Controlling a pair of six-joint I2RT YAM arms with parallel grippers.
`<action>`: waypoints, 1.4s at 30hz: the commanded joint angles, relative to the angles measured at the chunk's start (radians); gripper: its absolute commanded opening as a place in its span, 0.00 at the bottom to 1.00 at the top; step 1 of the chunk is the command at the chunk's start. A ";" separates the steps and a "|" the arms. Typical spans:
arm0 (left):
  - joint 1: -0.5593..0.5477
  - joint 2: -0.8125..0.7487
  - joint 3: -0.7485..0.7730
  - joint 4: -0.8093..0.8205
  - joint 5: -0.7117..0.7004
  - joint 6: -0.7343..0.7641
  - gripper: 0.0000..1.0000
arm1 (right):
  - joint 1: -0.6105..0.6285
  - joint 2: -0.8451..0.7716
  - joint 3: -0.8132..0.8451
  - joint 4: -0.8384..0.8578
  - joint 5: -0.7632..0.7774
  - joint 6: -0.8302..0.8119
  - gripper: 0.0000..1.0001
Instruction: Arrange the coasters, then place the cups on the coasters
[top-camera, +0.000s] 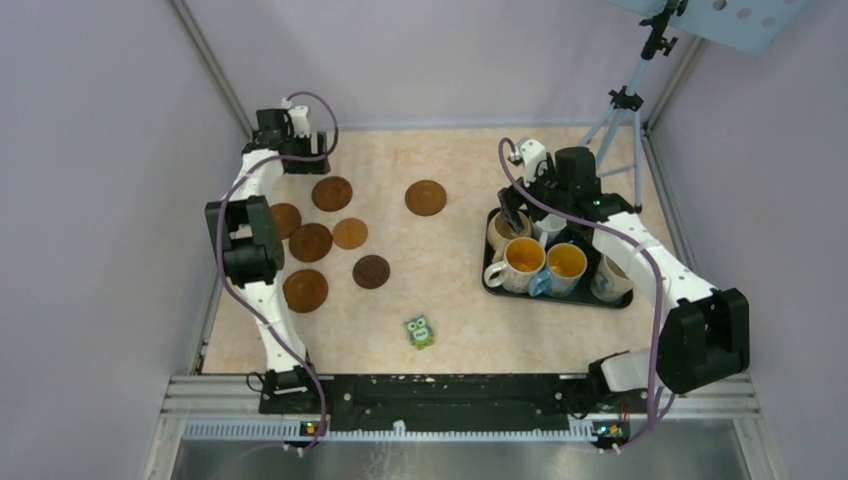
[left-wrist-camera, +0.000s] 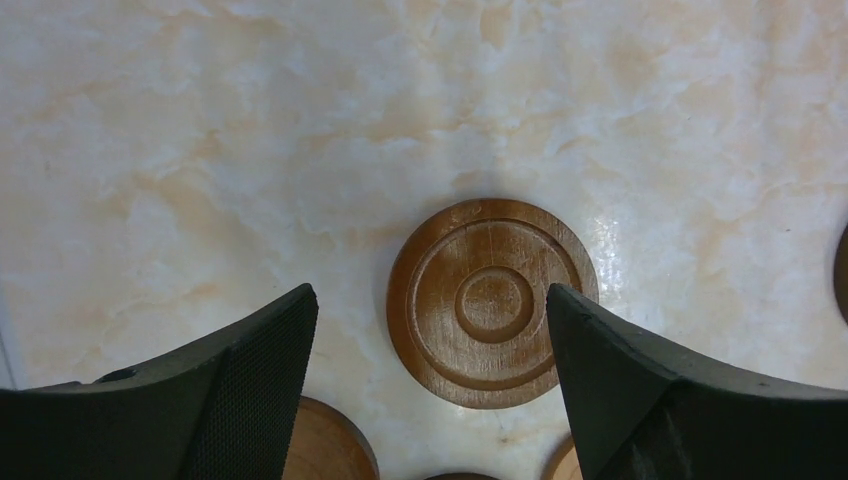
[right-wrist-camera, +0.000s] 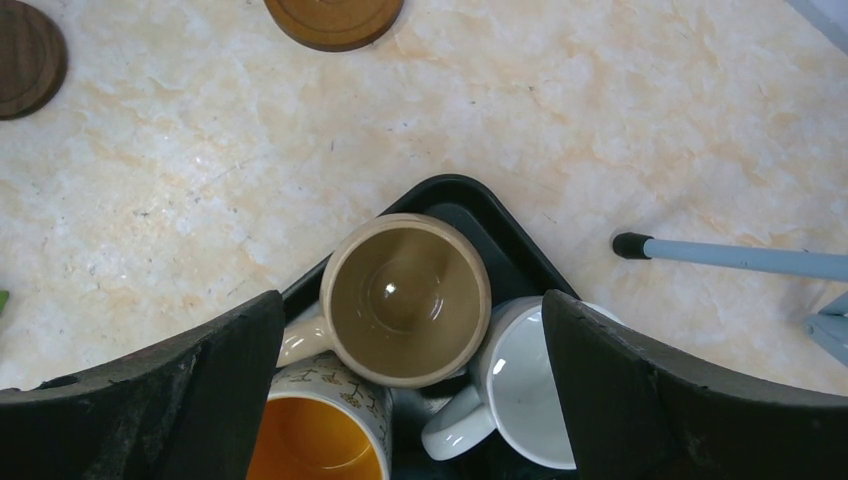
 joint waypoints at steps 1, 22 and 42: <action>-0.014 0.048 -0.015 0.027 -0.001 0.054 0.88 | -0.008 -0.034 0.000 0.031 -0.019 -0.003 0.99; -0.010 0.099 -0.106 0.061 0.044 0.121 0.63 | -0.007 -0.021 0.000 0.029 -0.016 -0.007 0.99; -0.126 0.058 -0.208 0.085 0.087 0.065 0.51 | -0.008 -0.026 0.001 0.028 -0.017 -0.008 0.99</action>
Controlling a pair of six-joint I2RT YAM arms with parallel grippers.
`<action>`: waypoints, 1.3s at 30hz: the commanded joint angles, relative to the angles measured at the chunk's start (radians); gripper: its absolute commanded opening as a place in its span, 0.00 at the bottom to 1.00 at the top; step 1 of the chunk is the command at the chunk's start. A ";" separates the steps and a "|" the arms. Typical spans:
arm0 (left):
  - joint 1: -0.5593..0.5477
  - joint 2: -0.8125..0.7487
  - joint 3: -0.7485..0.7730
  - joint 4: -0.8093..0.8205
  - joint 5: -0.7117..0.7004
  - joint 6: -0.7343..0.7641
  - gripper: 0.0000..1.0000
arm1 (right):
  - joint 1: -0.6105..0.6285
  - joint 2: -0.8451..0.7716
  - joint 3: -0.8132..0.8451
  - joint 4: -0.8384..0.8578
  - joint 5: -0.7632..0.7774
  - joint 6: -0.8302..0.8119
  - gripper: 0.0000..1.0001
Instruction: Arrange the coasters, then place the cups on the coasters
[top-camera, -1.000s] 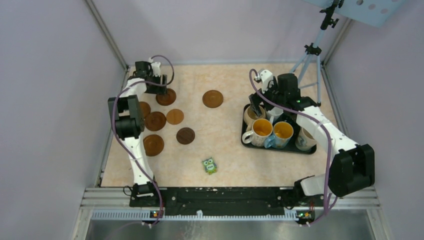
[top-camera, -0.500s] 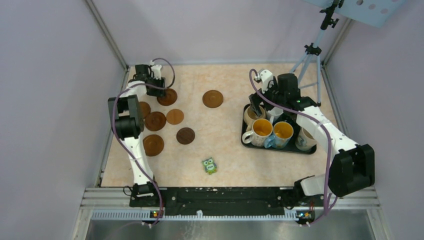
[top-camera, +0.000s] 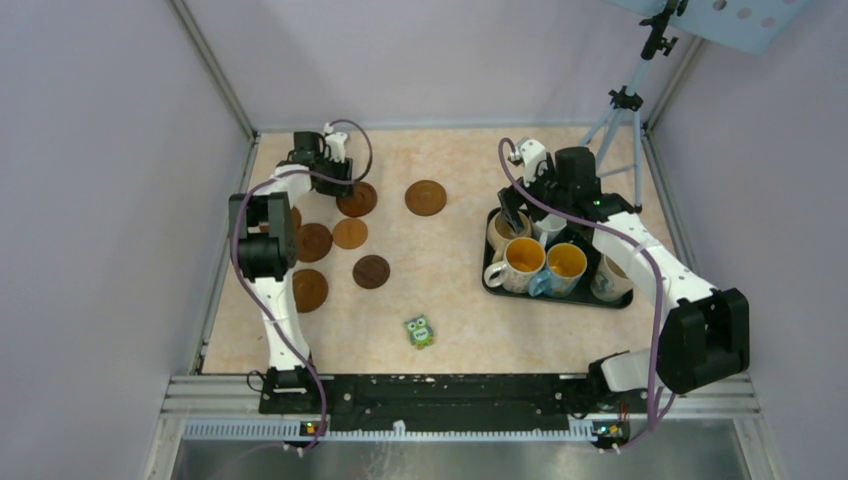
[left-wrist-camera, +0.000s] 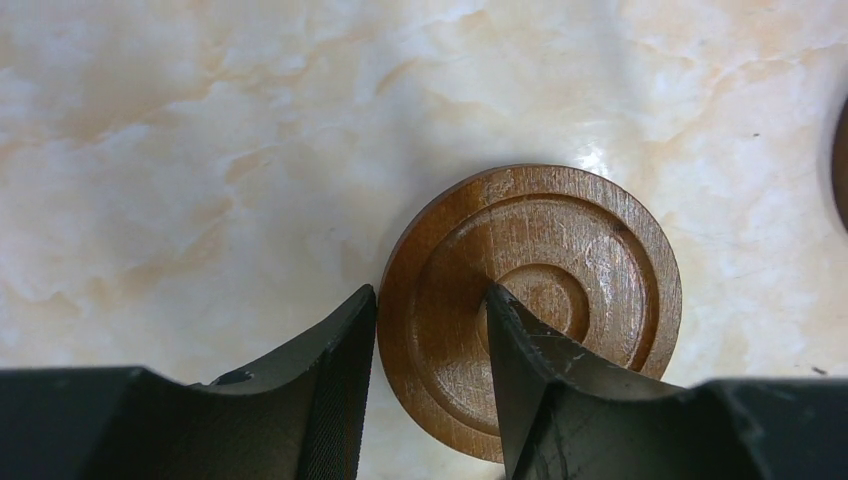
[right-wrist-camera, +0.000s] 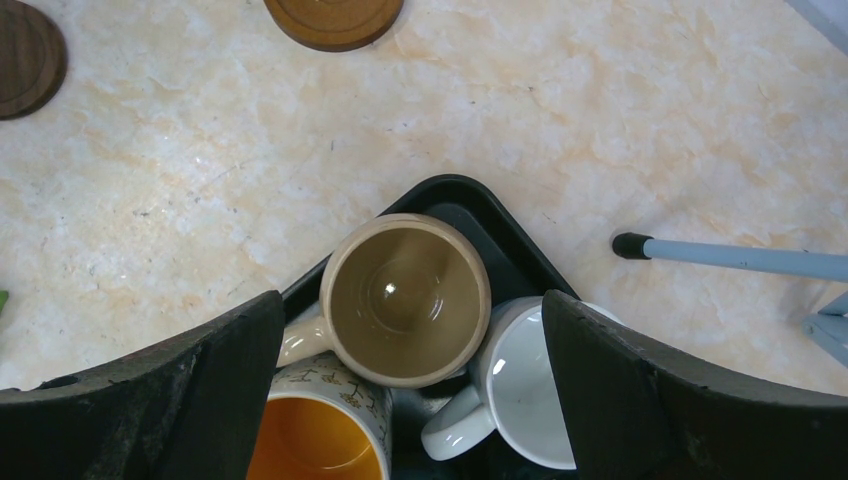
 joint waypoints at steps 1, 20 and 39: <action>-0.031 -0.009 -0.035 -0.032 0.014 -0.037 0.50 | -0.007 -0.027 0.000 0.029 -0.016 -0.007 0.99; -0.095 -0.028 -0.045 -0.033 0.028 -0.065 0.52 | -0.009 -0.024 -0.001 0.028 -0.016 -0.011 0.99; 0.128 -0.319 -0.115 -0.255 0.086 0.118 0.78 | -0.009 -0.034 0.001 0.022 -0.026 -0.011 0.99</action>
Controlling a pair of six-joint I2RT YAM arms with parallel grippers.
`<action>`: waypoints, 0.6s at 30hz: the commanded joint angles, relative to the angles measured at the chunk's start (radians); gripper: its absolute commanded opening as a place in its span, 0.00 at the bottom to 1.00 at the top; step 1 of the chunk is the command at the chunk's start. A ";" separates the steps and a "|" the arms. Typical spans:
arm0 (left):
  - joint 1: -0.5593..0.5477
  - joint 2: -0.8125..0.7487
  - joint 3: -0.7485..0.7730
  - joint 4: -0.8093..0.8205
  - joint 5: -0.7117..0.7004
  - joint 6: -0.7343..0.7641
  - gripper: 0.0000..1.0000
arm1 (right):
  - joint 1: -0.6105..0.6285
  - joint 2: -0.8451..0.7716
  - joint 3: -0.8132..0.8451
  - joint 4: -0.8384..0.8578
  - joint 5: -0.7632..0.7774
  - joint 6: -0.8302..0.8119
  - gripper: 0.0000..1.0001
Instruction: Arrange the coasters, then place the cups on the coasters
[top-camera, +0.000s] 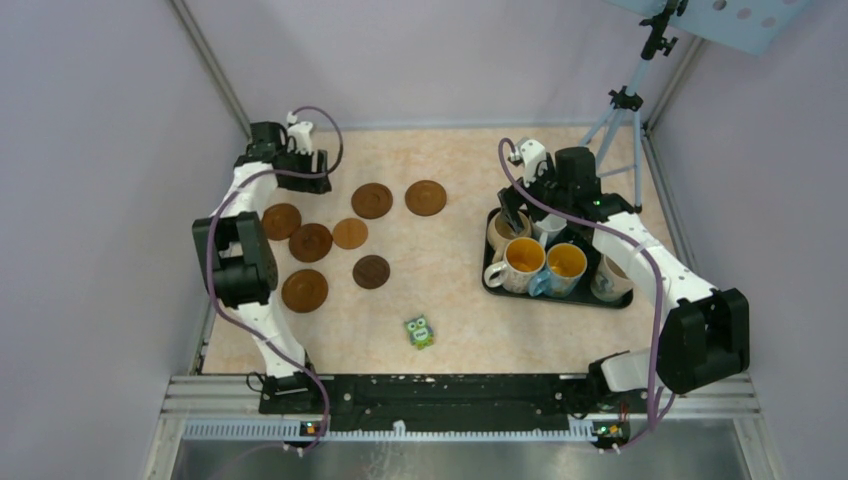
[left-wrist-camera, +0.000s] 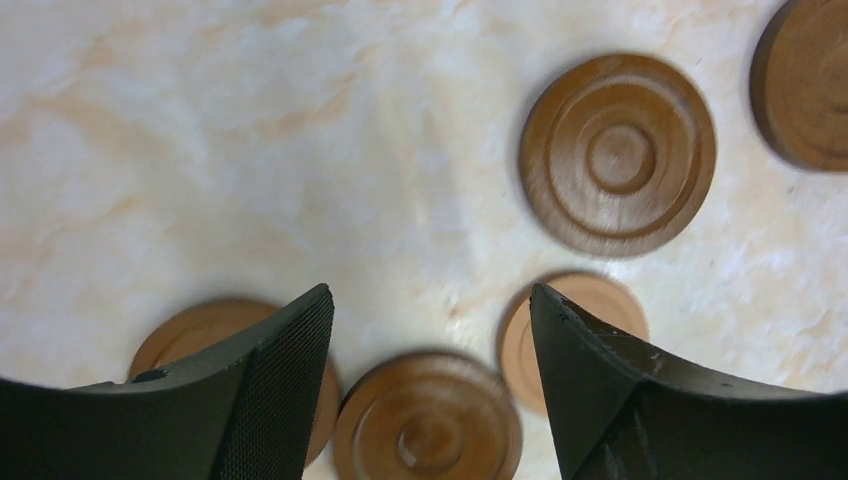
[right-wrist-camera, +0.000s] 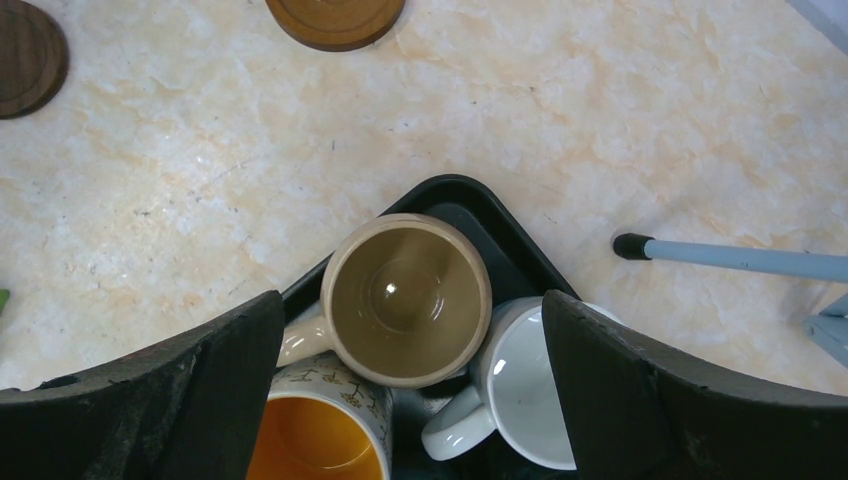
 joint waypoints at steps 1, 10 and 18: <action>0.057 -0.122 -0.112 -0.074 0.039 0.122 0.77 | -0.008 -0.034 0.001 0.023 -0.025 -0.009 0.99; 0.128 -0.170 -0.253 -0.079 0.029 0.249 0.72 | -0.010 -0.032 0.000 0.023 -0.029 -0.008 0.99; 0.128 -0.157 -0.318 -0.033 -0.058 0.269 0.64 | -0.010 -0.029 -0.001 0.023 -0.026 -0.011 0.99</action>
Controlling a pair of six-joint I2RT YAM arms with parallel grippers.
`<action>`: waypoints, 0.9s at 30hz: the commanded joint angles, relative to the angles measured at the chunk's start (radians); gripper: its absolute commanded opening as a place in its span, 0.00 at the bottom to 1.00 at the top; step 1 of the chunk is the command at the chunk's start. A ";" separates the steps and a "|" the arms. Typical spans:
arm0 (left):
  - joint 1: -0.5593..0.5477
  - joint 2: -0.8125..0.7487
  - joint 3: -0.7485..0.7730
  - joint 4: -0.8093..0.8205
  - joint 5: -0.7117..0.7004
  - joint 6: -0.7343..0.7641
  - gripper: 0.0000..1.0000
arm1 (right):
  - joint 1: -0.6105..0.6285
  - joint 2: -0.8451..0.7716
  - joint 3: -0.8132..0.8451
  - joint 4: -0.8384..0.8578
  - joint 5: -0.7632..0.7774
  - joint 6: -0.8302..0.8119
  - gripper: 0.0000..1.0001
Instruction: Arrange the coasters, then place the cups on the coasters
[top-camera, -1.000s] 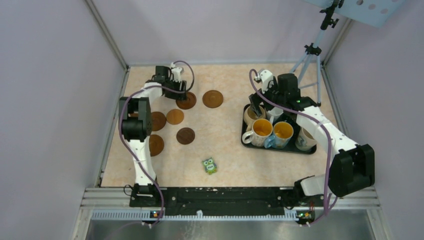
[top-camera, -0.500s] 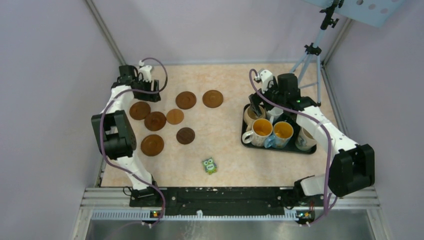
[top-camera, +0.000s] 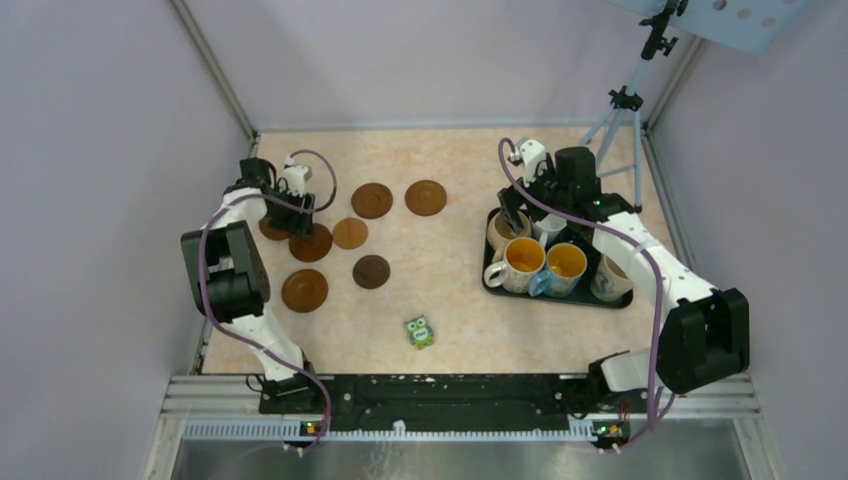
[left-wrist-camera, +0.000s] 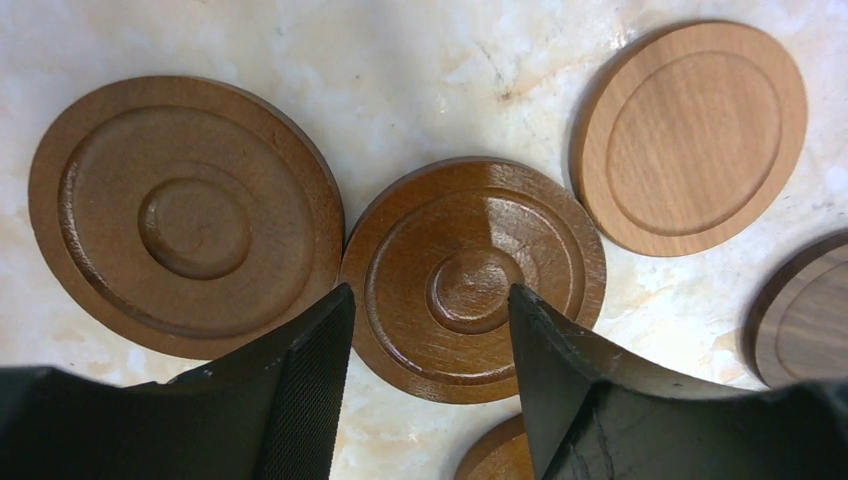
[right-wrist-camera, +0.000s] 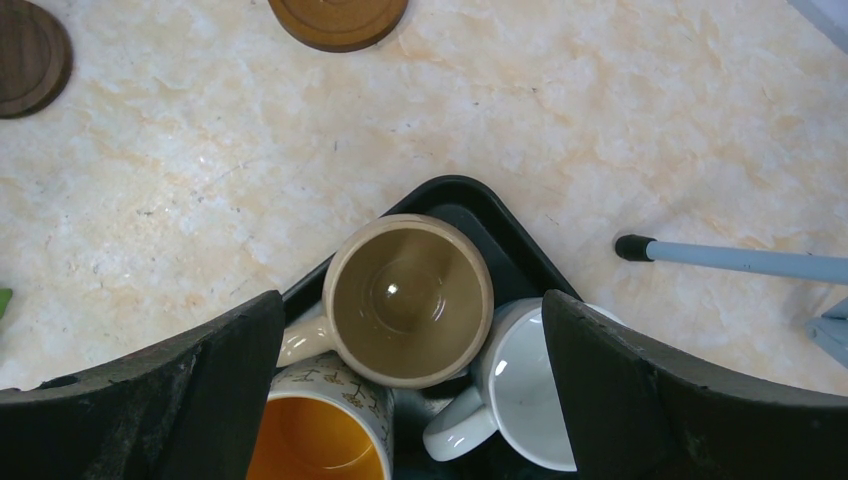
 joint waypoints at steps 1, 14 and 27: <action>0.001 -0.021 -0.034 0.037 -0.038 0.034 0.64 | -0.009 -0.028 -0.001 0.024 -0.020 -0.012 0.99; -0.001 0.022 -0.075 0.058 -0.054 0.000 0.61 | -0.009 -0.027 -0.003 0.025 -0.022 -0.012 0.99; -0.029 0.028 -0.108 0.123 -0.158 -0.052 0.60 | -0.009 -0.029 -0.004 0.025 -0.014 -0.015 0.99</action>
